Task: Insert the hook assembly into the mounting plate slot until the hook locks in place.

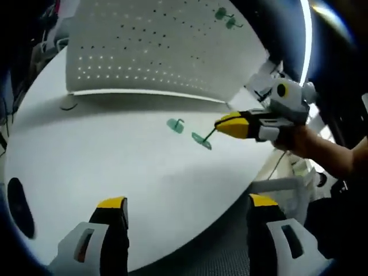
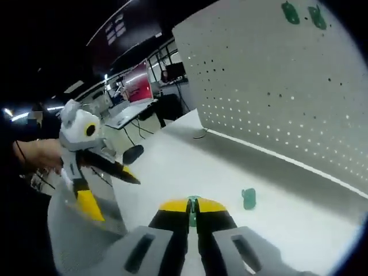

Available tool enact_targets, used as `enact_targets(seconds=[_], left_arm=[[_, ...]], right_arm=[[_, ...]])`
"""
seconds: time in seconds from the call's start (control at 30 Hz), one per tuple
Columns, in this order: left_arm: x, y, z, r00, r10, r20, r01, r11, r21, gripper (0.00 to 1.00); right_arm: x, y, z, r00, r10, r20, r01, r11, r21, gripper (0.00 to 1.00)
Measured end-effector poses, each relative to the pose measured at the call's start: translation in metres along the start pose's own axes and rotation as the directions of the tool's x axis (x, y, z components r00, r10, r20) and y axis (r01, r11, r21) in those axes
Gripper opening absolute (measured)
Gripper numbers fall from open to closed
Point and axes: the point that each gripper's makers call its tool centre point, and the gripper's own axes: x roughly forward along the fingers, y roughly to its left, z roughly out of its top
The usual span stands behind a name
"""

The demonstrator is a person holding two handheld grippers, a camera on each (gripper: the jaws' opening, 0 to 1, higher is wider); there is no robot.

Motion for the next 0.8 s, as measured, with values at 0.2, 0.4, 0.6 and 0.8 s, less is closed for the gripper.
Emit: enact_targets(seconds=[0.2, 0.4, 0.6, 0.8], left_arm=[[-0.002, -0.006, 0.016, 0.996, -0.045, 0.077, 0.053, 0.994, -0.098, 0.77], [0.004, -0.019, 0.024, 0.983, -0.110, 0.147, 0.134, 0.978, -0.163, 0.68], [0.005, -0.026, 0.020, 0.975, -0.153, 0.160, 0.184, 0.962, -0.200, 0.52], [0.004, -0.036, 0.019, 0.959, -0.219, 0.178, 0.258, 0.935, -0.243, 0.35]], right_arm=[[-0.009, 0.029, 0.003, 0.995, 0.094, 0.035, -0.093, 0.995, -0.040, 0.00], [-0.013, 0.049, 0.007, 0.984, 0.166, 0.068, -0.159, 0.983, -0.095, 0.00], [-0.019, 0.061, 0.010, 0.974, 0.209, 0.087, -0.199, 0.974, -0.108, 0.00], [-0.023, 0.074, 0.012, 0.960, 0.264, 0.092, -0.251, 0.959, -0.132, 0.00]])
